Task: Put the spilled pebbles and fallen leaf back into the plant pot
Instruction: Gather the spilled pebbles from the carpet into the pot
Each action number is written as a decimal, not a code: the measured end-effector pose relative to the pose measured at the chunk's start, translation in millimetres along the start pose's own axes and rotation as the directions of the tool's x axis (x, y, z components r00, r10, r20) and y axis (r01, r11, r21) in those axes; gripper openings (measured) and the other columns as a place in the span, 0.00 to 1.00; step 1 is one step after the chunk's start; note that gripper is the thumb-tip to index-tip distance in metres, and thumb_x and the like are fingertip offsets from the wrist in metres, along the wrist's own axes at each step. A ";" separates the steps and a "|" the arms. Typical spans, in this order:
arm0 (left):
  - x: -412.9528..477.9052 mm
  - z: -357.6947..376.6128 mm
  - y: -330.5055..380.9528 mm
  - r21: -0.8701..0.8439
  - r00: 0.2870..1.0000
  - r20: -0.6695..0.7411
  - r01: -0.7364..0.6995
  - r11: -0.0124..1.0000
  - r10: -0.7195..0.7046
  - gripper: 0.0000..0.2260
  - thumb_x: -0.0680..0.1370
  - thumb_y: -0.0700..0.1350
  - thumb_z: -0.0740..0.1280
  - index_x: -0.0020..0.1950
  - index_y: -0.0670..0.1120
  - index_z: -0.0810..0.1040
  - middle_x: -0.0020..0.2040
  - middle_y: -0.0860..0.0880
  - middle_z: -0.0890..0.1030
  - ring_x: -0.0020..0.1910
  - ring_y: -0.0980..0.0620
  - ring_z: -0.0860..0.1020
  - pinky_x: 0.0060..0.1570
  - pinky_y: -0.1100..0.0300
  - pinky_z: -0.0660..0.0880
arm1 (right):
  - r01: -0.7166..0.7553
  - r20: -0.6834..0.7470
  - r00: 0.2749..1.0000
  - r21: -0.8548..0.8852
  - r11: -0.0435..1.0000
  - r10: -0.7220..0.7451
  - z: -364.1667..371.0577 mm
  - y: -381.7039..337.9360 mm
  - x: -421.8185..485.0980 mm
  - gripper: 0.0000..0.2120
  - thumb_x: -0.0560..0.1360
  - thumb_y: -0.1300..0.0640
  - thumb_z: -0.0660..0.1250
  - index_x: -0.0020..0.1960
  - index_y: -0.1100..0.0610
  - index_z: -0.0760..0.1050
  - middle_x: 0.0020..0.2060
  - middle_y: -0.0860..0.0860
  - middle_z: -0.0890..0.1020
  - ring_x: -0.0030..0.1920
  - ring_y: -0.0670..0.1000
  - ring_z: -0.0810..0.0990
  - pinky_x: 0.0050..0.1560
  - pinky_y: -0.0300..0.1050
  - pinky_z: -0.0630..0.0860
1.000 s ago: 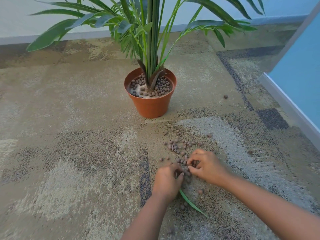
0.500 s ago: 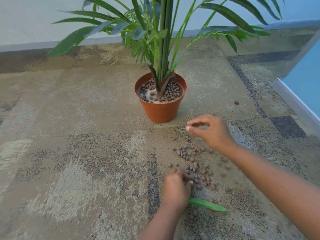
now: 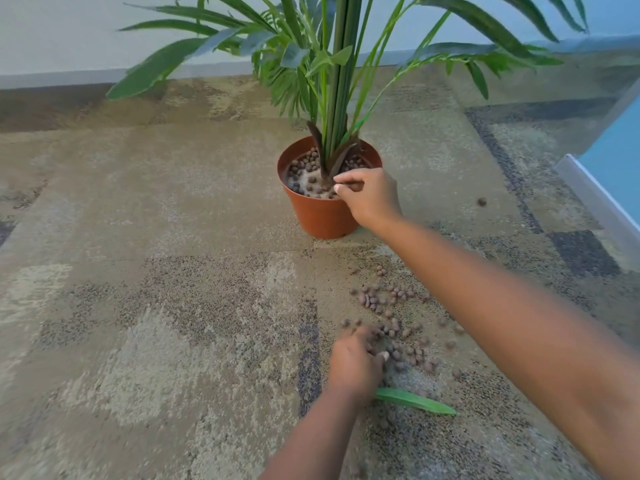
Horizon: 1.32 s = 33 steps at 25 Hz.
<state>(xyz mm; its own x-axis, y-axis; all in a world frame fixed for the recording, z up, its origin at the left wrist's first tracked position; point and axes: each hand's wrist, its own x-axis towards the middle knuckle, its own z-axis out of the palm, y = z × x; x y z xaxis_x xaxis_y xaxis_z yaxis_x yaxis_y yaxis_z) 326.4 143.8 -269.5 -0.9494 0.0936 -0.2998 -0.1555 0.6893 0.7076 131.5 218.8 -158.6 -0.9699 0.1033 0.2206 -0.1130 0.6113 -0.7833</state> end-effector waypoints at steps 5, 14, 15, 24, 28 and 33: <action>2.6 0.5 3.9 0.059 0.999 0.046 0.010 0.998 -0.013 0.24 0.74 0.44 0.73 0.69 0.49 0.70 0.61 0.46 0.76 0.53 0.49 0.77 0.59 0.55 0.77 | -0.017 0.191 0.981 -0.103 0.995 0.036 -61.3 44.8 -68.3 0.09 0.73 0.56 0.72 0.53 0.49 0.81 0.48 0.44 0.84 0.39 0.32 0.78 0.37 0.26 0.75; -3.8 12.0 3.5 0.233 0.997 0.051 -0.071 0.970 0.060 0.20 0.67 0.53 0.78 0.52 0.49 0.75 0.54 0.55 0.66 0.45 0.57 0.71 0.53 0.66 0.76 | -0.181 0.458 0.751 -0.549 0.816 0.476 -102.6 117.2 -226.6 0.29 0.65 0.44 0.75 0.64 0.40 0.70 0.64 0.43 0.72 0.61 0.47 0.74 0.67 0.51 0.71; -5.5 13.8 1.7 0.215 0.996 0.031 -0.084 0.973 0.079 0.16 0.68 0.52 0.78 0.49 0.50 0.75 0.54 0.56 0.66 0.43 0.58 0.71 0.47 0.71 0.73 | -0.177 0.455 0.767 -0.528 0.830 0.453 -98.7 118.6 -232.2 0.29 0.66 0.45 0.75 0.65 0.40 0.70 0.62 0.43 0.72 0.58 0.45 0.75 0.66 0.50 0.72; 2.0 -4.9 -21.9 -0.137 0.999 -0.012 -0.035 0.990 0.034 0.05 0.72 0.44 0.76 0.39 0.52 0.81 0.38 0.55 0.83 0.34 0.62 0.80 0.38 0.64 0.81 | -0.089 0.437 0.845 -0.452 0.887 0.308 -60.9 116.7 -231.0 0.28 0.74 0.45 0.67 0.72 0.45 0.65 0.62 0.42 0.70 0.63 0.47 0.71 0.69 0.52 0.69; -3.0 -16.5 -33.6 -0.358 0.999 0.019 0.049 0.933 -0.045 0.05 0.71 0.43 0.77 0.41 0.50 0.82 0.37 0.52 0.84 0.35 0.58 0.82 0.38 0.62 0.81 | 0.063 0.506 0.848 -0.396 0.916 0.160 -44.9 109.9 -222.2 0.25 0.75 0.46 0.67 0.71 0.44 0.67 0.66 0.44 0.67 0.59 0.44 0.73 0.68 0.45 0.68; -10.6 -31.9 -45.3 -0.575 0.998 0.010 0.050 0.817 -0.055 0.07 0.69 0.41 0.78 0.44 0.46 0.82 0.41 0.48 0.85 0.41 0.47 0.84 0.43 0.54 0.83 | 0.226 0.539 0.842 -0.399 0.889 0.028 -36.0 108.2 -213.7 0.15 0.76 0.48 0.66 0.63 0.46 0.76 0.55 0.45 0.73 0.48 0.40 0.70 0.51 0.32 0.70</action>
<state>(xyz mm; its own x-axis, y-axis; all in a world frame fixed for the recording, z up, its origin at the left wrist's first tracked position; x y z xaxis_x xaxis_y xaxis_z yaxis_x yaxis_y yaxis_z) 334.8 88.6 -278.0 -0.9367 0.0630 -0.3443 -0.3317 0.1544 0.9307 334.4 291.2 -269.6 -0.9358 -0.3193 -0.1494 -0.2340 0.8796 -0.4141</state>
